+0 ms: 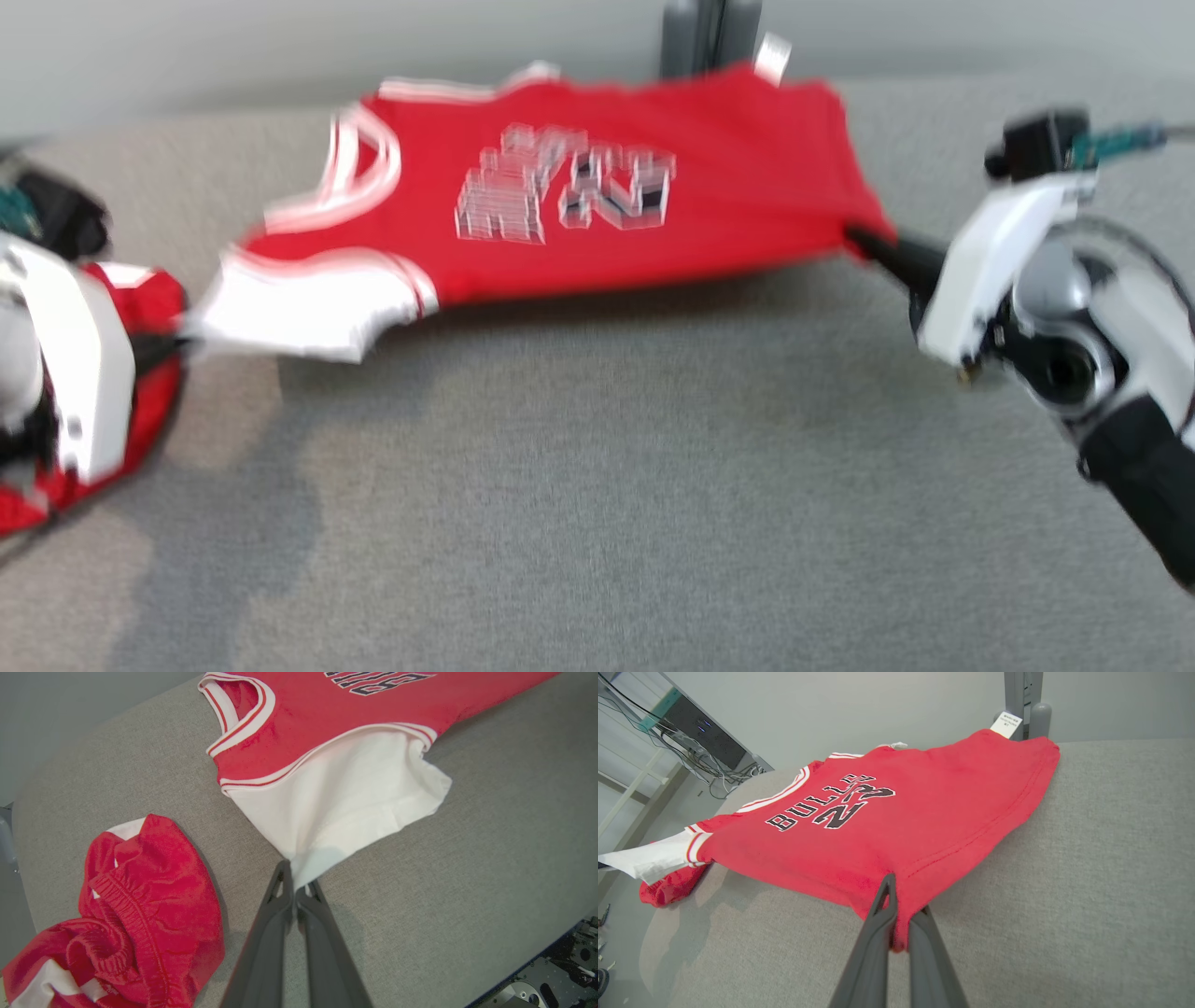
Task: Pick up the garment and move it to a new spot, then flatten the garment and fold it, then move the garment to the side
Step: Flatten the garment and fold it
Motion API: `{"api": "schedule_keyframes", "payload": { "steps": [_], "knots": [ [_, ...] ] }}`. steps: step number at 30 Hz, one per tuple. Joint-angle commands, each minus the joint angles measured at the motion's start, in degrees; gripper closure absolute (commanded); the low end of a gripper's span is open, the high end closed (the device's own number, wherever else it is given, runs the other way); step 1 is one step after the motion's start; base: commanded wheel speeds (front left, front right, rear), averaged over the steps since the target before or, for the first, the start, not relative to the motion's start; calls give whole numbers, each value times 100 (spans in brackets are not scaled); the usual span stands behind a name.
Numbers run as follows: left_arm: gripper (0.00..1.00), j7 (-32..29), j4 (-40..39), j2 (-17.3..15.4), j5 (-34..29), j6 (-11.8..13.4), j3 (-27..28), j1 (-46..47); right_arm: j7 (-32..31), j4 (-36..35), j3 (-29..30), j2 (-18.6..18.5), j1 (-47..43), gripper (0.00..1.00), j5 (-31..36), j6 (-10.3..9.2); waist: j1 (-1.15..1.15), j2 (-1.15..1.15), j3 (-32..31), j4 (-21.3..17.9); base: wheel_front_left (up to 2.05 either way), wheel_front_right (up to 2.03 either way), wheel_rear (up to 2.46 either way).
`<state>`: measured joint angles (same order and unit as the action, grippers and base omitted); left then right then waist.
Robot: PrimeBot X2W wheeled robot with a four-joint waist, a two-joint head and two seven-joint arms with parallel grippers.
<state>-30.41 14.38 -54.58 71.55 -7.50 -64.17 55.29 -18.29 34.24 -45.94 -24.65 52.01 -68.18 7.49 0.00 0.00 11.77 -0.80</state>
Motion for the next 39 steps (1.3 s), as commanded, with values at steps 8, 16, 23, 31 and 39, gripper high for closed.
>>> {"api": "schedule_keyframes", "payload": {
  "steps": [8,16,23,31,39],
  "knots": [
    [100,-450,-1529,-822,647,201,-420,-1033,-495,-548,-285,-744,-1280,100,-466,1,0,0,-1192,-37,0,0,0],
    [100,-687,-3056,-1547,1139,597,-684,-1865,-838,-1541,-405,-1513,-2490,100,-481,1,0,0,-1312,-54,0,0,0],
    [100,-636,-3411,-1721,1254,779,-704,-2076,-1066,-2201,-105,-1782,-3144,100,-244,1,0,0,-1227,-125,0,0,0],
    [100,-1142,-2776,-1338,1644,654,-521,-1619,-1550,-2122,618,-1322,-2845,100,-4,1,0,0,-748,-210,0,0,0],
    [100,-1781,-1591,-693,1993,460,-248,-912,-2260,-1556,1325,-729,-2309,100,-155,1,0,0,-298,-237,0,0,0]
  ]
}}
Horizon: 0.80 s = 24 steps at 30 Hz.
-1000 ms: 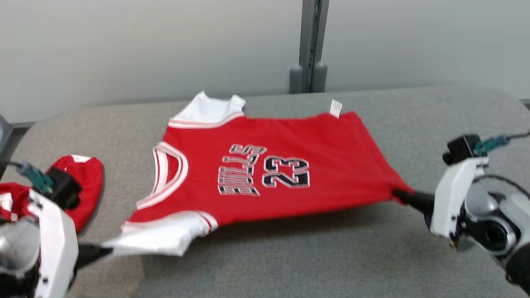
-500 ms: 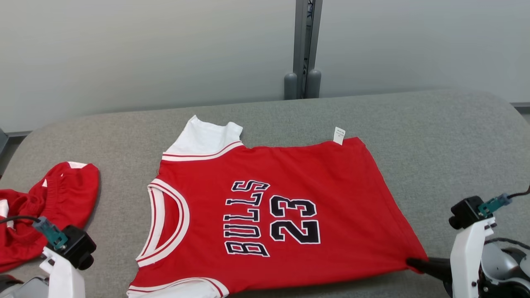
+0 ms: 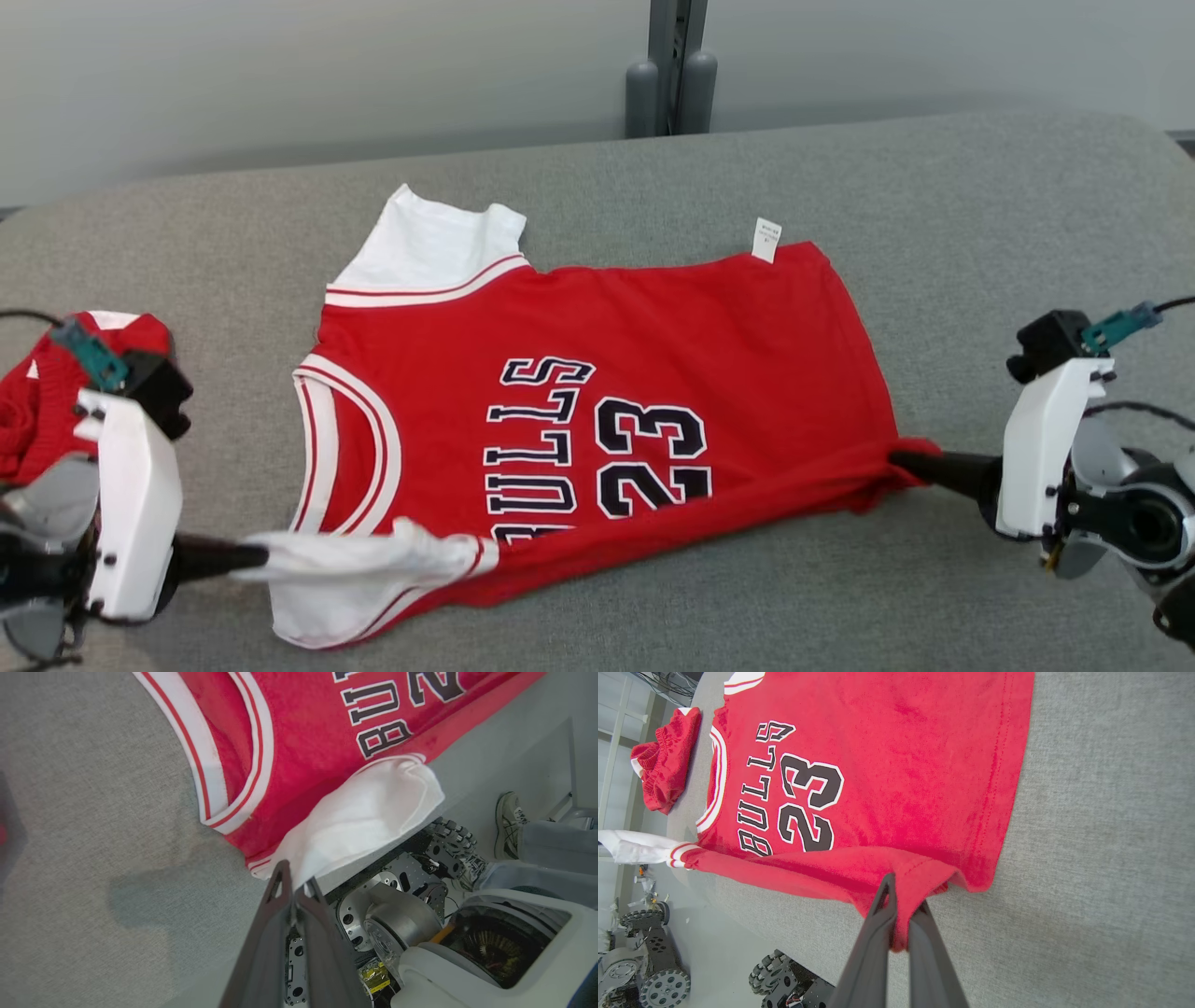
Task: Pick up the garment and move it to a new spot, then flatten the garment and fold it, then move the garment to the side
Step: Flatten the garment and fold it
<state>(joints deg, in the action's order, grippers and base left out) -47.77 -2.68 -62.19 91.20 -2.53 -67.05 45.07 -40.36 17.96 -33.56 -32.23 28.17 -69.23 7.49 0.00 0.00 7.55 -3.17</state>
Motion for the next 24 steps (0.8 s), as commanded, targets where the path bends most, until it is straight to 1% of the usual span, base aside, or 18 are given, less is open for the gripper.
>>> {"api": "schedule_keyframes", "payload": {
  "steps": [1,7,11,13,23,24],
  "knots": [
    [100,-103,261,150,45,-48,76,205,-102,126,157,79,127,100,-37,1,0,0,182,0,0,0,0],
    [100,-300,1072,685,-1,-192,218,722,-258,393,483,391,356,100,136,1,0,0,505,-15,0,0,0],
    [100,-321,1489,917,-101,-262,294,1012,-308,469,648,568,410,100,308,1,0,0,666,-60,0,0,0],
    [100,-340,1576,959,-131,-281,290,1062,-313,480,679,604,419,100,352,1,0,0,699,-76,0,0,0],
    [100,-288,2207,1269,-309,-443,261,1250,-362,450,975,1023,501,100,720,1,0,0,846,-201,0,0,0],
    [100,-268,2245,1294,-350,-450,250,1263,-347,439,1008,1047,505,97,758,1,0,0,841,-201,0,0,0]
  ]
}}
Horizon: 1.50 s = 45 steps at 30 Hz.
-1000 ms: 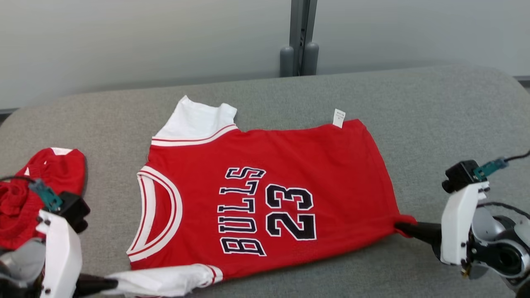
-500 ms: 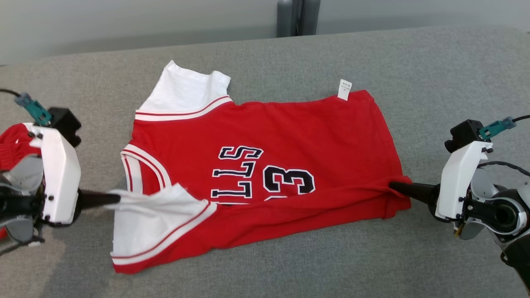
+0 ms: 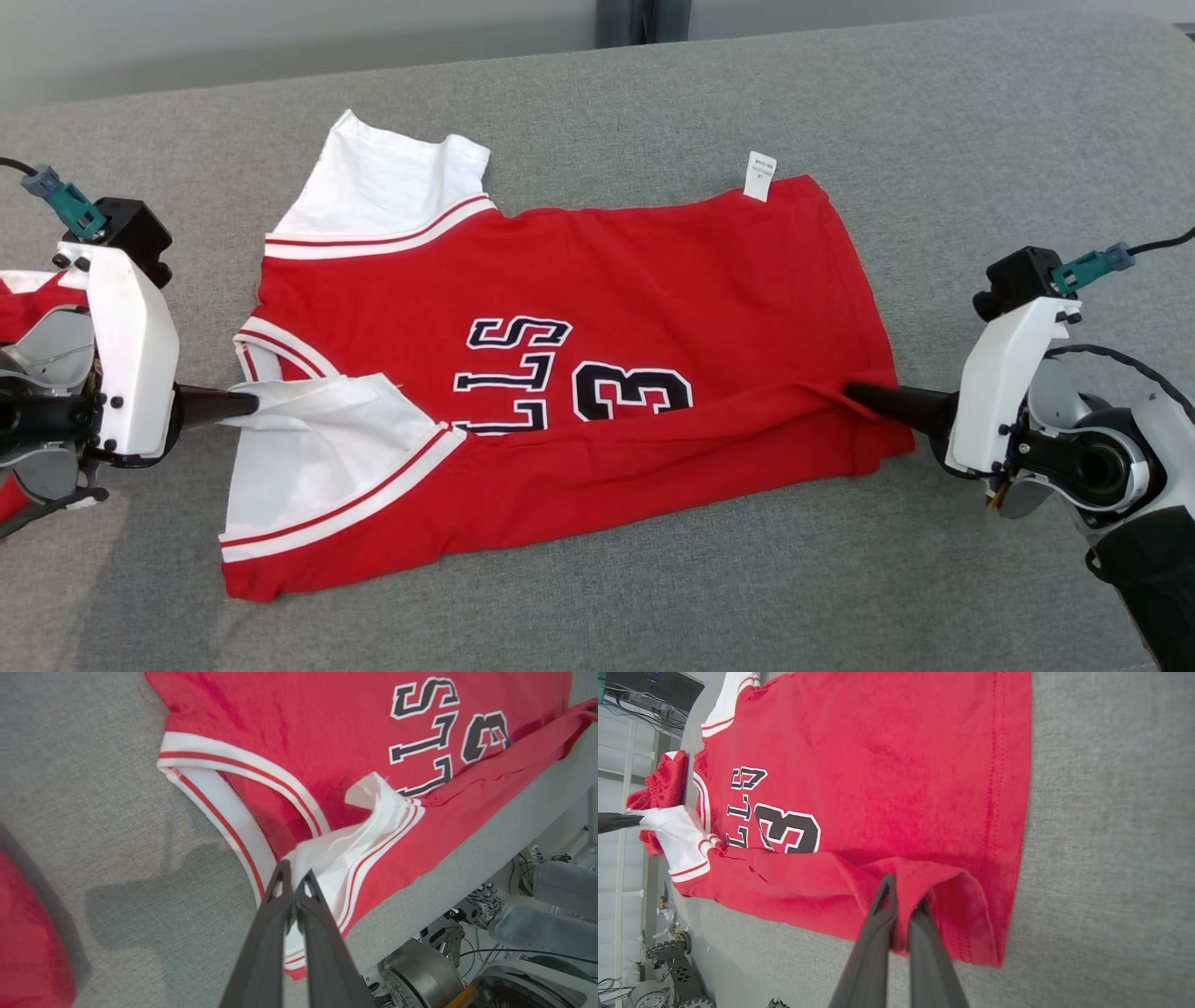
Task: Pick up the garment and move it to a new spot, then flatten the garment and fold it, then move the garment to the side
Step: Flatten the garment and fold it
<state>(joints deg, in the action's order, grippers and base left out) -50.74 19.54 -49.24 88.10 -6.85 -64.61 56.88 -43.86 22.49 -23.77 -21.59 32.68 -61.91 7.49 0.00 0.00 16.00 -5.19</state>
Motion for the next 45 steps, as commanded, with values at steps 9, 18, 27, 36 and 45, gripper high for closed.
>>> {"api": "schedule_keyframes", "payload": {
  "steps": [9,18,27,36,45],
  "knots": [
    [0,514,253,144,-232,-70,56,12,280,-209,316,55,-165,0,288,1,0,0,-313,64,0,0,0],
    [0,2354,-249,-175,-879,-63,232,-530,1786,-799,859,95,-847,0,928,1,0,0,-840,154,0,0,0],
    [0,5557,-956,-443,-1535,1342,726,-2026,4339,-1185,1433,607,-2093,0,2110,1,0,0,-1361,227,0,0,0],
    [0,6589,-1805,-173,-1763,2646,1368,-3434,5424,-798,1586,933,-2627,0,2761,1,0,0,-1470,271,0,0,0],
    [0,6586,-1818,1018,-2992,2766,2802,-5048,5623,228,1433,1208,-2462,0,3079,1,0,0,-1353,385,0,0,0]
  ]
}}
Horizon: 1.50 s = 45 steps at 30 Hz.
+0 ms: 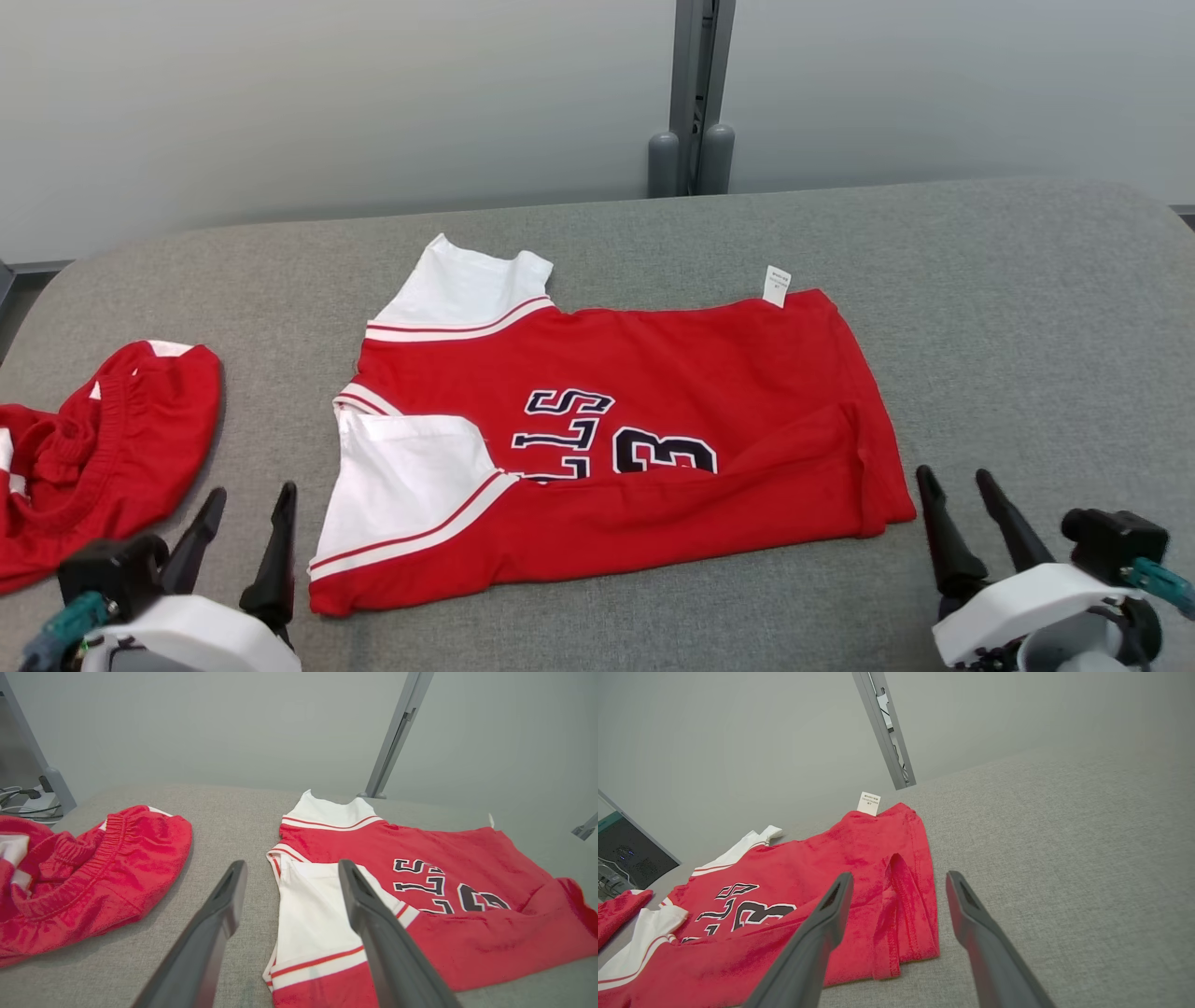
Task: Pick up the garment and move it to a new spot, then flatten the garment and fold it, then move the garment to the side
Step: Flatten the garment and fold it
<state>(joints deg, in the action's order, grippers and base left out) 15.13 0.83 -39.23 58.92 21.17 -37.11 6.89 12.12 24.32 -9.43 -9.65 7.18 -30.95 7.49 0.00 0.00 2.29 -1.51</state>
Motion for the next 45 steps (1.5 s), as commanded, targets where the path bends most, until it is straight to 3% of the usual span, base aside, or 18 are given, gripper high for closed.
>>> {"api": "schedule_keyframes", "payload": {
  "steps": [1,16,34,35,36,37,38,39,45],
  "knots": [
    [0,-1,174,106,-167,-83,117,-137,24,165,-59,38,125,0,6,1,0,0,27,24,0,0,0],
    [0,-139,1955,954,-380,-987,-291,84,22,2057,-258,292,1055,0,793,1,0,0,166,149,0,0,0],
    [0,-567,3068,1400,-416,-1619,-738,673,-65,3084,-382,477,1589,0,941,1,0,0,332,204,0,0,0],
    [4,-585,3107,1417,-405,-1645,-751,683,-74,3154,-371,487,1610,3,954,1,0,0,324,208,0,0,0],
    [50,-602,3143,1435,-395,-1673,-767,683,-73,3207,-365,495,1629,40,968,1,0,0,315,213,0,0,0],
    [74,-607,3180,1454,-387,-1693,-779,688,-77,3252,-370,505,1641,60,976,1,0,0,307,216,0,0,0],
    [100,-614,3210,1468,-381,-1709,-787,705,-73,3294,-373,515,1651,90,981,1,0,0,300,218,0,0,0],
    [100,-602,3230,1483,-375,-1727,-789,722,-64,3329,-378,524,1662,100,985,1,0,0,293,221,0,0,0],
    [100,-503,3297,1470,-405,-1776,-758,785,76,3335,-409,531,1725,100,959,1,0,0,207,237,0,0,0]
  ]
}}
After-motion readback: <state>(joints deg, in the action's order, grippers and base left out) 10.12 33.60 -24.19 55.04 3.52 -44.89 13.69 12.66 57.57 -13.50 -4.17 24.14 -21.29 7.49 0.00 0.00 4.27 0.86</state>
